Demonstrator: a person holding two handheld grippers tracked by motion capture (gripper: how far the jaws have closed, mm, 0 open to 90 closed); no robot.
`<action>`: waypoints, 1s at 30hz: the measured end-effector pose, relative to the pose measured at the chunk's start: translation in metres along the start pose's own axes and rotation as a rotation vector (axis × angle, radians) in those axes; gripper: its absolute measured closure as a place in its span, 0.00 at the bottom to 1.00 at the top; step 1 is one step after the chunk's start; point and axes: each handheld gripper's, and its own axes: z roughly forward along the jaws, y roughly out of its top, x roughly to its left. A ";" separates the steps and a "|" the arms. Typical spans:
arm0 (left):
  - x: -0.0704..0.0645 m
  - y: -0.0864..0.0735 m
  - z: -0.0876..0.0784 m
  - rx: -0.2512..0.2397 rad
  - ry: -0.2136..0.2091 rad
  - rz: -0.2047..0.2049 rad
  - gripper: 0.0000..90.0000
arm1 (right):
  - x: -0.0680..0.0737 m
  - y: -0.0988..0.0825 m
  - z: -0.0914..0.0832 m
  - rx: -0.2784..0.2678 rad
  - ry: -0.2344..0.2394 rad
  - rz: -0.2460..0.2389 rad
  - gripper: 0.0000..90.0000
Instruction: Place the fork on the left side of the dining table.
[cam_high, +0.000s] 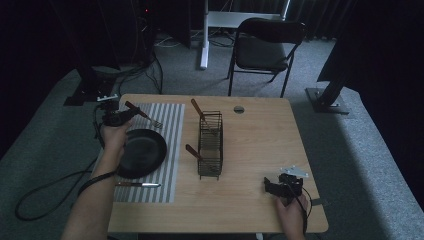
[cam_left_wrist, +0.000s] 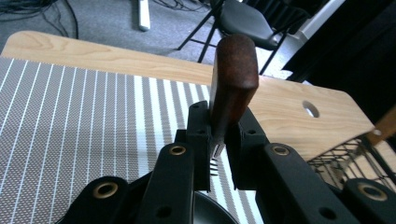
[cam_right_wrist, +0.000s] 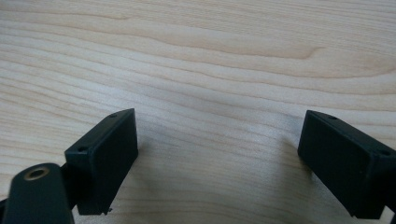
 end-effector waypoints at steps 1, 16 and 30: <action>0.001 0.000 0.002 0.001 0.001 -0.006 0.89 | 0.000 0.000 0.000 -0.001 0.000 0.000 0.13; 0.019 -0.003 0.031 0.002 -0.022 -0.122 0.89 | 0.000 0.000 0.000 -0.002 -0.005 0.004 0.13; 0.035 -0.012 0.035 -0.006 -0.034 -0.227 0.89 | 0.001 0.000 0.000 -0.002 -0.005 0.004 0.13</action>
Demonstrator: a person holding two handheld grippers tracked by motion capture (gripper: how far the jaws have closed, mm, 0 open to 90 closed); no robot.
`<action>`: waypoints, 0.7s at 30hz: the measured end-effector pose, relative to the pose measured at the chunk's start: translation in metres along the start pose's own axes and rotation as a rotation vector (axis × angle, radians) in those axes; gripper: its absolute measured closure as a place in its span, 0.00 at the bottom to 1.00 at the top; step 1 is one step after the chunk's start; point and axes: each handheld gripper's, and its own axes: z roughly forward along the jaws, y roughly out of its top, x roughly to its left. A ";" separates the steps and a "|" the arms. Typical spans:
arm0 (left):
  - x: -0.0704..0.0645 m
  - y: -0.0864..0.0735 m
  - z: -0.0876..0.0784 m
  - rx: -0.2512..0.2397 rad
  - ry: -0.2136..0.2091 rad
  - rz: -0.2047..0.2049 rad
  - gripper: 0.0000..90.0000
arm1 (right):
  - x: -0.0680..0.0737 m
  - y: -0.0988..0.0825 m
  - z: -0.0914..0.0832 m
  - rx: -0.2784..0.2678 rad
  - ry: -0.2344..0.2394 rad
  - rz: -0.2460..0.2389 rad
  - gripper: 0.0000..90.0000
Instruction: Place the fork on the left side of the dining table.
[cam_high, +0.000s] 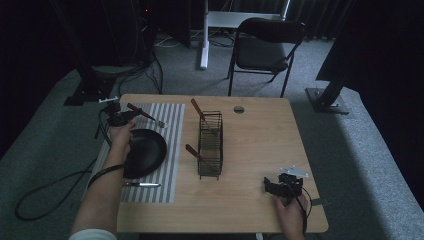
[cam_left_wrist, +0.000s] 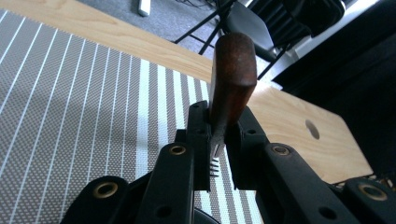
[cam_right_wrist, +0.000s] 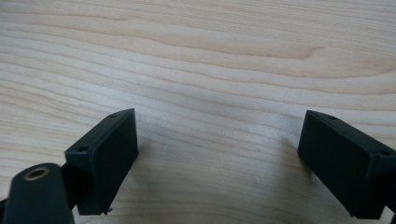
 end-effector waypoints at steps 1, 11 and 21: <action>0.002 0.000 0.000 -0.001 -0.003 -0.009 0.89 | 0.000 0.000 0.000 0.000 0.000 -0.001 0.13; 0.029 -0.009 0.000 0.014 0.004 -0.155 0.86 | 0.000 0.000 0.000 0.000 0.000 0.000 0.13; 0.031 -0.013 0.011 0.087 0.142 -0.035 0.69 | 0.000 0.000 0.000 0.000 0.000 0.000 0.13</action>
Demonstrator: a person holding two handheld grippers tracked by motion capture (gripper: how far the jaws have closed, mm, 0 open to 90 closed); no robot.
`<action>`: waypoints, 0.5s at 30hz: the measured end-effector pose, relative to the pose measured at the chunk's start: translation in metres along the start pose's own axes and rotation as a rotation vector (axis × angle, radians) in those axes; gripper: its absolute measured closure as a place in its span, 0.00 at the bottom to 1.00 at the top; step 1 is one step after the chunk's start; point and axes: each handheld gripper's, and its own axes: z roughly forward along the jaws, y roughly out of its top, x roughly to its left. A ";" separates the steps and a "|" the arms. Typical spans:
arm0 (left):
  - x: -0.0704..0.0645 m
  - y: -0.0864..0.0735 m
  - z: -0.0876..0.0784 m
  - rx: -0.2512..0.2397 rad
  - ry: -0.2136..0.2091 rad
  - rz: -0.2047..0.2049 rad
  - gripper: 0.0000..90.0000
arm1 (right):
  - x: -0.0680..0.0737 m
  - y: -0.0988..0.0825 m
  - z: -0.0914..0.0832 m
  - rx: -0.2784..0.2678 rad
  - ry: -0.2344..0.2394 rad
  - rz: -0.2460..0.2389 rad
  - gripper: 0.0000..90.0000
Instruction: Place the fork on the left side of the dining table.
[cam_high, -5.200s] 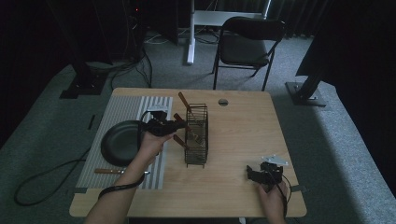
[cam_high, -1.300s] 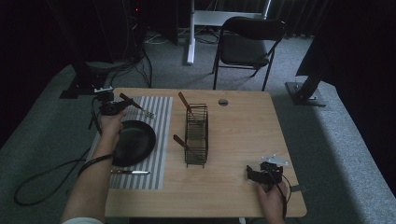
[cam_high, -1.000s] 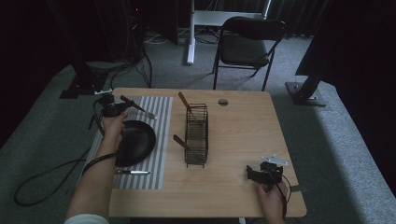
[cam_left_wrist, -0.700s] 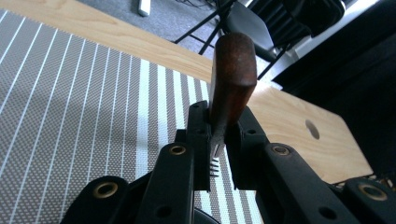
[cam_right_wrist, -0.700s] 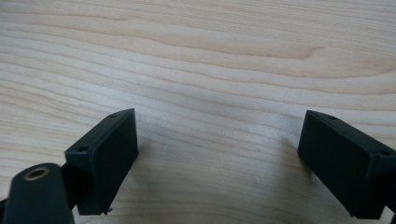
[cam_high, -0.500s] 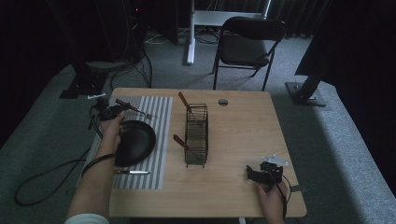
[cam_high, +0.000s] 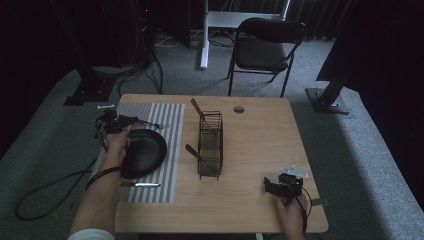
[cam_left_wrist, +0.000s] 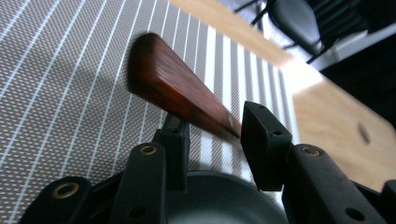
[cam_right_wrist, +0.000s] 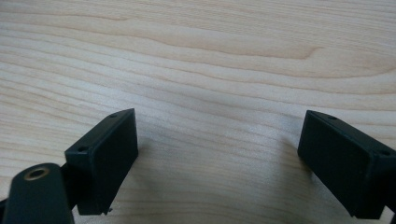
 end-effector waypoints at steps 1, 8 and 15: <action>-0.001 0.000 0.000 -0.001 0.005 0.009 0.69 | 0.000 0.000 0.000 0.000 0.000 0.001 0.13; 0.001 0.000 0.006 0.004 0.014 -0.003 0.60 | 0.000 0.000 0.000 0.000 0.000 0.001 0.13; 0.005 0.000 0.008 0.025 0.057 -0.020 0.50 | 0.000 0.000 0.000 0.000 0.000 0.000 0.13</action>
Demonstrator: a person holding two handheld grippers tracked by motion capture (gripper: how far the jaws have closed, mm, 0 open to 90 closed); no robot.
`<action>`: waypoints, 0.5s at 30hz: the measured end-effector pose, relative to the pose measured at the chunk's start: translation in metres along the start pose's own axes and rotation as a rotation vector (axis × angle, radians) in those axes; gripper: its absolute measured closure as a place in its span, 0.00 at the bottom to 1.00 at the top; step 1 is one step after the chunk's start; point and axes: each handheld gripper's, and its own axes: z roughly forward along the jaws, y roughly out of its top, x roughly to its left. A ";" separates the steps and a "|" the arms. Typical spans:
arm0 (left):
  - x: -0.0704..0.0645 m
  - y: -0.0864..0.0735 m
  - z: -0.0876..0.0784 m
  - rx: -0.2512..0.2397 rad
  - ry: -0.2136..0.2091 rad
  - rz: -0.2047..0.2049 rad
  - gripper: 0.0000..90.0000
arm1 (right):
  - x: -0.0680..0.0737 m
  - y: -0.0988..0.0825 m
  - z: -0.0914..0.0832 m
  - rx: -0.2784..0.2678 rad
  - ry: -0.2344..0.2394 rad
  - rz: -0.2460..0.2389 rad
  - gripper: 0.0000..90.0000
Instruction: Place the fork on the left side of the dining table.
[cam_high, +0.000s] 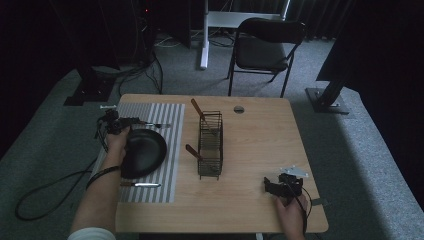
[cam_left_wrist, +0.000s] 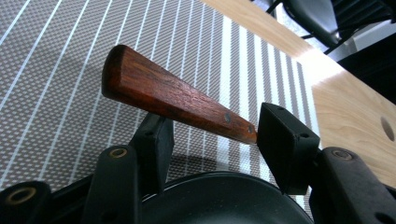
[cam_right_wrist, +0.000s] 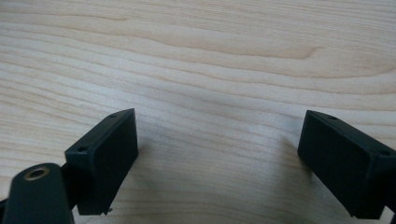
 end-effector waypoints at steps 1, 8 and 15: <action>0.000 0.000 0.001 0.010 0.013 0.012 0.47 | 0.000 0.000 0.000 0.000 0.000 0.000 0.13; -0.001 0.000 0.004 0.005 0.046 0.053 0.46 | 0.000 0.000 0.000 0.000 0.000 0.000 0.13; -0.001 -0.002 0.002 0.011 0.065 0.068 0.46 | 0.000 0.000 0.000 0.000 0.000 0.000 0.13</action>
